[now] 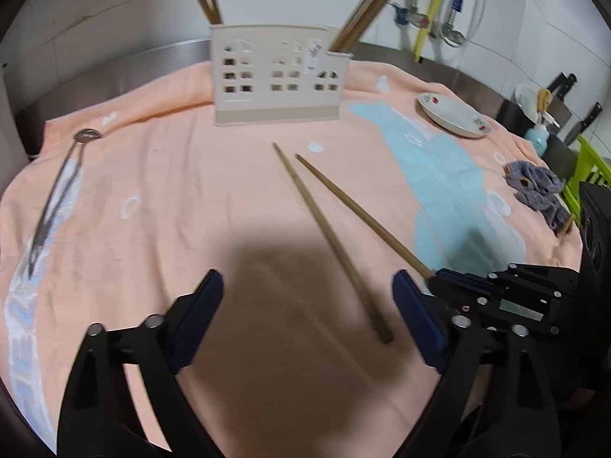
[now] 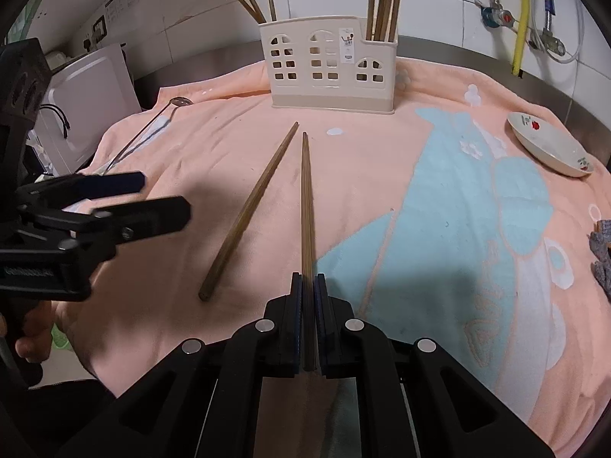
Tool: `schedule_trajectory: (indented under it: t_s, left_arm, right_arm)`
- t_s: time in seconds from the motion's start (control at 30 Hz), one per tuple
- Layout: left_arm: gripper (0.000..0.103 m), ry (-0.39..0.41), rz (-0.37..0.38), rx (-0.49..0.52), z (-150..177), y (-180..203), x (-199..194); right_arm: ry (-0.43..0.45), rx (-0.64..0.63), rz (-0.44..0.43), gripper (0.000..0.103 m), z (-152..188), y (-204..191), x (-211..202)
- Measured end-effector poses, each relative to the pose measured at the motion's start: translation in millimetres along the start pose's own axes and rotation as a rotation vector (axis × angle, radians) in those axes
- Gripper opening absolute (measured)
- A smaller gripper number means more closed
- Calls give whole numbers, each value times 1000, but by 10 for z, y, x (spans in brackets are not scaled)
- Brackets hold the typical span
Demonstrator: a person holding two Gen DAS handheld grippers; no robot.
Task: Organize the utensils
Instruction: 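Close the right gripper on a wooden chopstick while the left gripper grasps the other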
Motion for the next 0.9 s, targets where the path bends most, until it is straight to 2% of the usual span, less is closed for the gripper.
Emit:
schedule_trajectory:
  t_s: [0.07,0.23,0.37,0.63,0.7,0.9]
  left_arm:
    - [72,-15,35,-7,-3,64,58]
    - [53,-50,91,-28,18,169,207]
    - [34,-84,136,-61,50,203,342]
    - [23,-92,126,-64,34,224,433]
    - [15,-92,97,-46,31,226,438]
    - [14,-90,46,10,5,227,416]
  right_arm:
    - [-1,5,-7,6,12,32,-7]
    - [4,15,-22,6,39,77,-24]
    - [8,18,-29,7,39,83,-26]
    - [14,22,-35,7,53,85,-27]
    - [16,25,-35,7,56,84,-27]
    - [17,26,-35,7,62,80,-25]
Point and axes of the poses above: each gripper's, at about its wrist camera, not at the fingertips, and x roughly the way its jaws point, y to its right, z to its underside, the point moved 3 cm from there along x, roughly the way its jaws point, and after that the axes turned 8 degrees about x, right-handed, at the moved point
